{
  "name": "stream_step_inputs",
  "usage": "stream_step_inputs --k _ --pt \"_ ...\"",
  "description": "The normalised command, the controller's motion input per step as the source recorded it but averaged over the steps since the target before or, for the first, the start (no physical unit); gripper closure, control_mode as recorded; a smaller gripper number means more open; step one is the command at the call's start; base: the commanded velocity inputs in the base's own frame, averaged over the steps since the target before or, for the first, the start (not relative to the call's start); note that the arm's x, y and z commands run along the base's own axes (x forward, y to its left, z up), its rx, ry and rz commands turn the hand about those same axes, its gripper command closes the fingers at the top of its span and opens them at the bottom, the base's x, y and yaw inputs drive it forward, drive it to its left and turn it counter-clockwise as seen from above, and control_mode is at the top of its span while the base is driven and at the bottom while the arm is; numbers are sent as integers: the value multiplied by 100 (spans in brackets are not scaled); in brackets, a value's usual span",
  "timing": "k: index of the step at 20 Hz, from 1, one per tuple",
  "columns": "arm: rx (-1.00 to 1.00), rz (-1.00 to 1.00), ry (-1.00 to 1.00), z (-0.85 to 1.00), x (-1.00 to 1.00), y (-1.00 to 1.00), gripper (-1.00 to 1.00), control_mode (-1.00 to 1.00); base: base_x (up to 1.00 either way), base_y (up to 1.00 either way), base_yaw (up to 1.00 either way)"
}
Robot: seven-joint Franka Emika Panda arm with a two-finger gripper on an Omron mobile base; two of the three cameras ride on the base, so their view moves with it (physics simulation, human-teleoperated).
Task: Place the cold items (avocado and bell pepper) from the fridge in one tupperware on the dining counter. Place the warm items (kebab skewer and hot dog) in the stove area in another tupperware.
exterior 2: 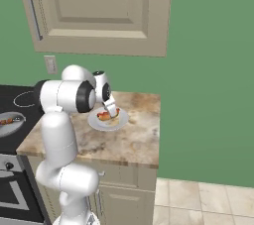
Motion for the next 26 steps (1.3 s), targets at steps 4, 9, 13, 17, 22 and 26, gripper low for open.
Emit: stream_step_inputs --k 4,9,13,17,22,26 --pt "3 -4 2 -30 -9 0 -100 -100 0 0 0" --pt "4 -7 0 -17 -28 0 -100 -100 0 0 0" --pt "1 -7 -1 -6 -30 0 -100 -100 0 0 0" --pt "0 -3 -5 -1 -8 0 -100 -100 0 0 0" --pt "1 0 -4 -6 0 0 100 -100 0 0 0" --pt "0 0 -4 -6 0 0 100 -100 0 0 0"
